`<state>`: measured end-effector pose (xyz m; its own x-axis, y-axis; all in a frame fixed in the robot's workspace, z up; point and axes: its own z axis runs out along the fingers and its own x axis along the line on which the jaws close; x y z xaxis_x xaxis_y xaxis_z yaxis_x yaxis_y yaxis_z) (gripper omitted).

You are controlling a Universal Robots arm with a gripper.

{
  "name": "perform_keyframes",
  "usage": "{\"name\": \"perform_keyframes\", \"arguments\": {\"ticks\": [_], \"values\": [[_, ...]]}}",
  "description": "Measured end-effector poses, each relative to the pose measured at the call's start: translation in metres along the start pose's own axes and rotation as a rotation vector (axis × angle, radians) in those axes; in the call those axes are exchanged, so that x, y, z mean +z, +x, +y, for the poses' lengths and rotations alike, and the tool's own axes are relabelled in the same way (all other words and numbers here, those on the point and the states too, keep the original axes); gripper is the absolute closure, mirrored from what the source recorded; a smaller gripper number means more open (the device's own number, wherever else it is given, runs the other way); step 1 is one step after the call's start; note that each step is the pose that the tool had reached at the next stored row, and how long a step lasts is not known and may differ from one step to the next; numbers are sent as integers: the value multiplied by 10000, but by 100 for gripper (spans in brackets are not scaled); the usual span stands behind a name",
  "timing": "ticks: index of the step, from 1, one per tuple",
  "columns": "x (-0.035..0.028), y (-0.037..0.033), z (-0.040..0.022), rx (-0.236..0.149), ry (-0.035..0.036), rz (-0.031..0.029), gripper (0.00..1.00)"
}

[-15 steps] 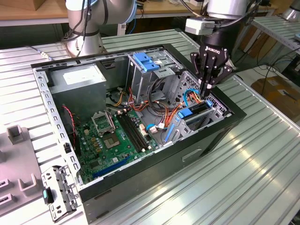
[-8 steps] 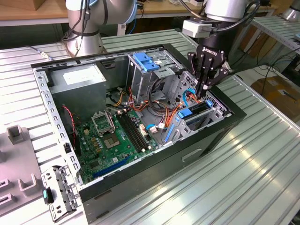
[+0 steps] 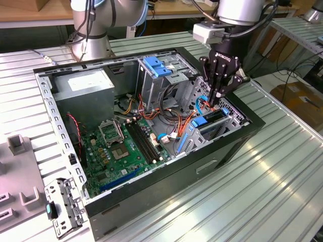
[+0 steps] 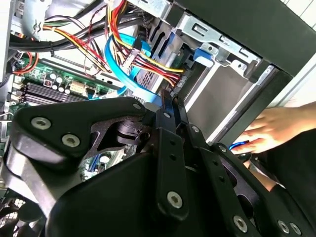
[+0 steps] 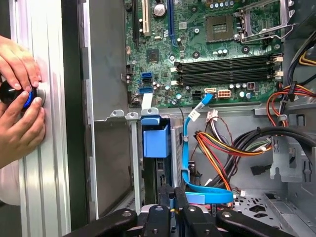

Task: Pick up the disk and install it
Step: 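Insert the second disk wire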

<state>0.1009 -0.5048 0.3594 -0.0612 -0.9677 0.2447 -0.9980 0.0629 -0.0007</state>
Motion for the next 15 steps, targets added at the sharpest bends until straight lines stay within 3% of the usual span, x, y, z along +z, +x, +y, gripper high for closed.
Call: {"name": "perform_keyframes", "arguments": {"ticks": [2, 4, 8, 9, 10, 12, 15], "values": [[7, 6, 27, 16, 94, -77, 84], [17, 16, 71, 46, 245, -194, 84], [34, 45, 93, 53, 414, -348, 84], [44, 62, 98, 35, 494, -430, 84], [52, 76, 107, 11, 524, -496, 84], [70, 106, 159, -61, 542, -520, 84], [95, 158, 174, -131, 583, -529, 84]]}}
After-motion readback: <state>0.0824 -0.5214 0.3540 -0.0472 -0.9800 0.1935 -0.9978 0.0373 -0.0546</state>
